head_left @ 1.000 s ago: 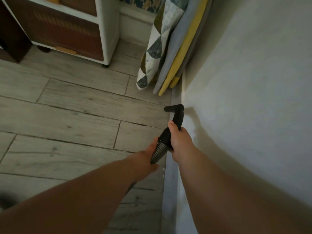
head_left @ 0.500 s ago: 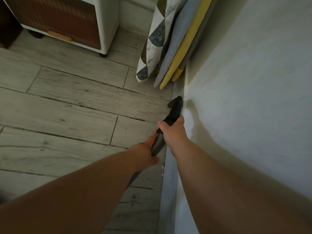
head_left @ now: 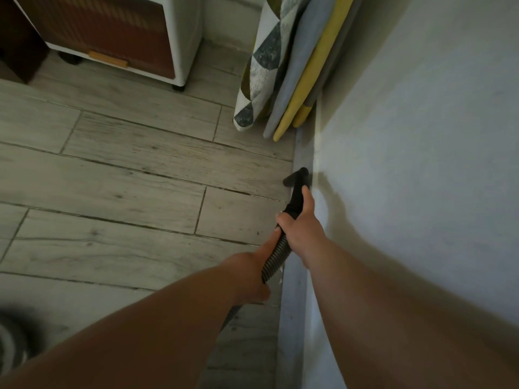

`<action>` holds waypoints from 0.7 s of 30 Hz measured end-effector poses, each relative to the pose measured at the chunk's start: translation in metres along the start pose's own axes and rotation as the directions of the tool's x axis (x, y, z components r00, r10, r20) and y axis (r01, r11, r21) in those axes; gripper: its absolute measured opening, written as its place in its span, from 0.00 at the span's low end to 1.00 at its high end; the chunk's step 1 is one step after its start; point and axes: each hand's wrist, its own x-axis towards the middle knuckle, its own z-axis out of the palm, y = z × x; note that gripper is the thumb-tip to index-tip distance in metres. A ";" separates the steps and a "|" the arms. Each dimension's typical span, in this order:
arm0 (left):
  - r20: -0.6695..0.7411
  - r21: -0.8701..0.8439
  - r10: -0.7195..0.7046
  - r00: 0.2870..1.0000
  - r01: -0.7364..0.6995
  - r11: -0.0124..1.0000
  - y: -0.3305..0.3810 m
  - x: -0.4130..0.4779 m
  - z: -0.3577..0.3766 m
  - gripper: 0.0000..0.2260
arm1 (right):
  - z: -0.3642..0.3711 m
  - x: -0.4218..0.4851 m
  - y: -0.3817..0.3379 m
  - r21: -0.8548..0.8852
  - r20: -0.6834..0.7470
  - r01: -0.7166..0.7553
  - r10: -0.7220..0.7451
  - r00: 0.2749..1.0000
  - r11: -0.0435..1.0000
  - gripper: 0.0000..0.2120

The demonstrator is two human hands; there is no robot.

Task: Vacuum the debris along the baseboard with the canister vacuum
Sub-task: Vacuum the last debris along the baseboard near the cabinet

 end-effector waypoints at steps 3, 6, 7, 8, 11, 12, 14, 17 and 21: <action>0.052 0.033 -0.001 0.999 0.000 0.999 0.002 -0.006 0.007 0.51 | -0.001 -0.013 0.011 0.008 -0.022 -0.015 0.015 1.000 1.000 0.39; 0.081 0.057 0.007 0.997 -0.012 0.998 0.001 -0.012 0.011 0.50 | 0.000 -0.019 0.020 0.020 -0.039 -0.032 0.033 0.999 0.999 0.39; 0.088 0.069 0.019 0.996 -0.025 0.997 0.001 -0.014 0.012 0.49 | 0.000 -0.023 0.023 0.027 -0.051 -0.032 0.034 0.998 0.999 0.39; 0.101 0.068 0.023 0.995 -0.030 0.997 -0.002 -0.017 0.014 0.49 | 0.003 -0.026 0.025 0.027 -0.050 -0.036 0.038 0.998 0.999 0.39; 0.126 0.063 0.013 0.992 -0.021 0.998 -0.008 -0.032 0.020 0.48 | 0.012 -0.038 0.034 0.025 -0.055 -0.041 0.042 0.998 0.999 0.39; 0.134 0.064 0.013 0.991 -0.021 0.998 -0.010 -0.035 0.021 0.48 | 0.015 -0.042 0.035 0.027 -0.049 -0.046 0.048 0.998 0.999 0.39; 0.144 0.052 0.019 0.989 -0.027 0.998 -0.014 -0.041 0.023 0.48 | 0.018 -0.045 0.036 0.037 -0.041 -0.068 0.069 0.997 0.997 0.39; 0.141 0.038 0.050 0.989 -0.056 0.998 -0.014 -0.044 0.026 0.48 | 0.017 -0.048 0.037 0.041 -0.052 -0.068 0.070 0.996 0.997 0.40; 0.133 0.046 0.067 0.989 -0.074 0.996 -0.014 -0.047 0.034 0.48 | 0.015 -0.055 0.040 0.035 -0.068 -0.082 0.084 0.994 0.996 0.39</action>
